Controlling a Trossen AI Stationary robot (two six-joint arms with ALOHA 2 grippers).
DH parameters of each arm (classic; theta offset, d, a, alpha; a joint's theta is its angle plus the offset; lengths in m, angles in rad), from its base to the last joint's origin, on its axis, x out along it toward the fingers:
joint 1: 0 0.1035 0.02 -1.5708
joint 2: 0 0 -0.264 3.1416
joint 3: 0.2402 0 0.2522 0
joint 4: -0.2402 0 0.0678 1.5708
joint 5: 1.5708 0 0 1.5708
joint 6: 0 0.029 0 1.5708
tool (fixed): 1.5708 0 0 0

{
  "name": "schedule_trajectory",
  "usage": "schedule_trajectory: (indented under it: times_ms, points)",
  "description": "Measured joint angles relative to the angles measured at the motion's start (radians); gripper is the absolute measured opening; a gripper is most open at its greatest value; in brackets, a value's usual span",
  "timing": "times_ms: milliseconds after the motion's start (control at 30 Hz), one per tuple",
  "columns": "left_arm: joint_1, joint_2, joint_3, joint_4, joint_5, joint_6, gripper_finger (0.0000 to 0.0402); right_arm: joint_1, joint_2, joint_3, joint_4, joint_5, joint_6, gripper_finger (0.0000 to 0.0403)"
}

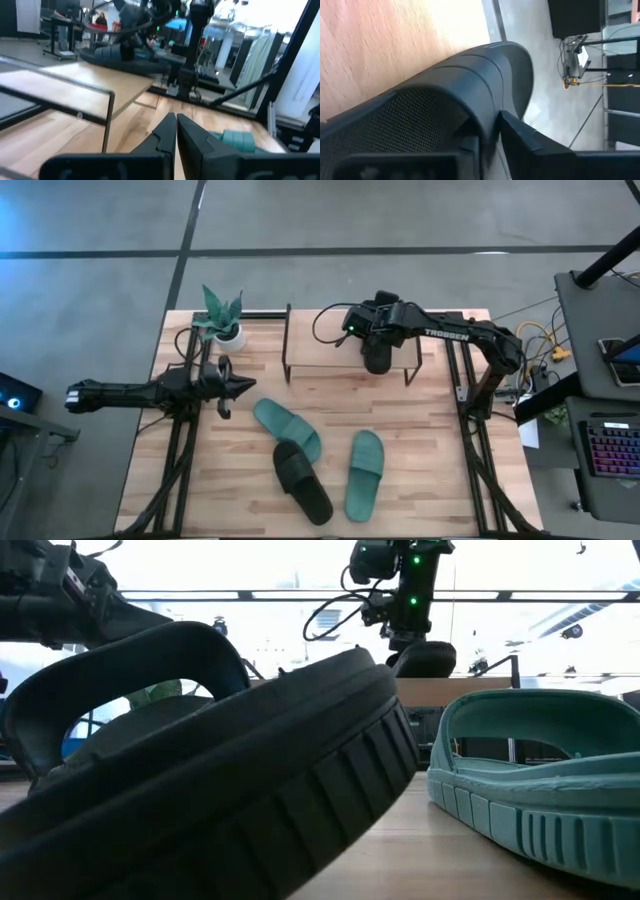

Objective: Pick and place slides into the shelf
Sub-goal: Put the right black slide on the shelf, then put the black slide on the shelf

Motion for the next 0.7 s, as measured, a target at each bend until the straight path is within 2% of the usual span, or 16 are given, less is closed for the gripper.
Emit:
schedule_trajectory:
  times_ms: [300,400,567,700]
  points:
    - [0.0,-0.002,0.0,0.082,-0.003,-0.203,0.0,0.011,0.003,0.04,-0.041,-0.009,0.083,0.0148]
    - [0.0,0.0,0.0,0.082,-0.003,-0.216,0.0,0.021,0.003,0.054,-0.093,-0.01,0.109,0.0162]
    - [0.0,0.002,0.0,0.082,-0.003,-0.385,0.0,0.038,0.003,0.075,-0.164,-0.05,0.146,0.018]
    - [0.0,0.004,0.0,0.082,0.002,-0.394,0.0,0.065,0.003,0.116,-0.196,-0.058,0.154,0.0189]
